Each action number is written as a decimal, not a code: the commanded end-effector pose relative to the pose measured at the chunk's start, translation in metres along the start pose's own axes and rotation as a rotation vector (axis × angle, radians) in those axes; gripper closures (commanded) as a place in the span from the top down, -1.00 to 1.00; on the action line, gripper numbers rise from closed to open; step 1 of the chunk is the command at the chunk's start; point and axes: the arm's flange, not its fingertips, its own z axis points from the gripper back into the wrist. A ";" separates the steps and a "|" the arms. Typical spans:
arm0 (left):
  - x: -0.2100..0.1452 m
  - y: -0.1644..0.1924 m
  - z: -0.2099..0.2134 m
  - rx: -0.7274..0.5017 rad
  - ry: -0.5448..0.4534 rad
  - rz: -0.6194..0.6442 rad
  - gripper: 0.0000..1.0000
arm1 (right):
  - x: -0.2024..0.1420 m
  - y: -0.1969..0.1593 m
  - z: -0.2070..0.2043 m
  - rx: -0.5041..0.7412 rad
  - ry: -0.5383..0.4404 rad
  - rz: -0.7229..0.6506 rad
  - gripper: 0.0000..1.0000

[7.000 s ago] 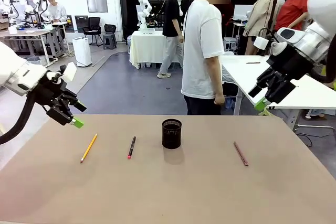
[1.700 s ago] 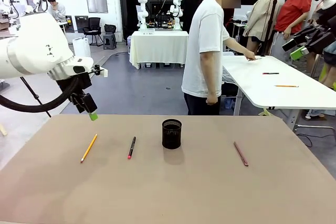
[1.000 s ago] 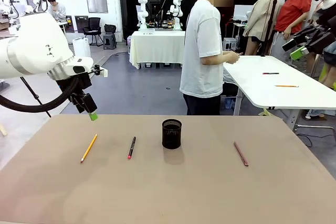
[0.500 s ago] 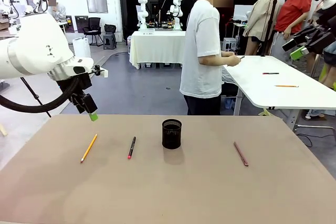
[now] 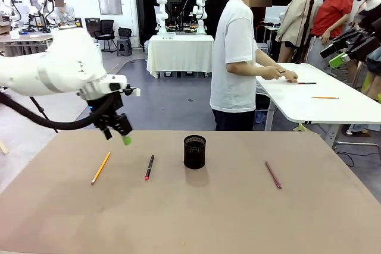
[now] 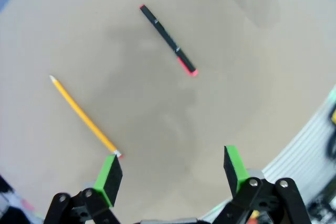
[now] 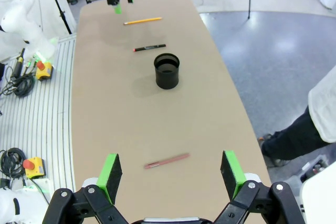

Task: Place the pens into the pen holder.
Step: Pick up a writing instrument from the table and place it into the Pen holder.

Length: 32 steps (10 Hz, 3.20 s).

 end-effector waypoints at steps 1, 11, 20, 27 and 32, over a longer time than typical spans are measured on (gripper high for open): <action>0.039 -0.011 -0.012 0.065 -0.040 0.223 1.00 | 0.001 0.002 0.000 0.002 -0.005 0.003 1.00; 0.076 -0.047 -0.087 0.199 0.041 0.351 1.00 | 0.001 0.002 0.000 0.002 -0.005 0.003 1.00; 0.121 -0.017 -0.153 0.181 0.123 0.602 1.00 | 0.001 0.002 0.000 0.002 -0.005 0.003 1.00; 0.124 -0.005 -0.167 0.154 0.154 0.628 -1.00 | 0.001 0.002 0.000 0.002 -0.005 0.003 1.00; 0.119 -0.002 -0.165 0.181 0.167 0.608 -1.00 | 0.001 0.002 0.000 0.002 -0.005 0.003 1.00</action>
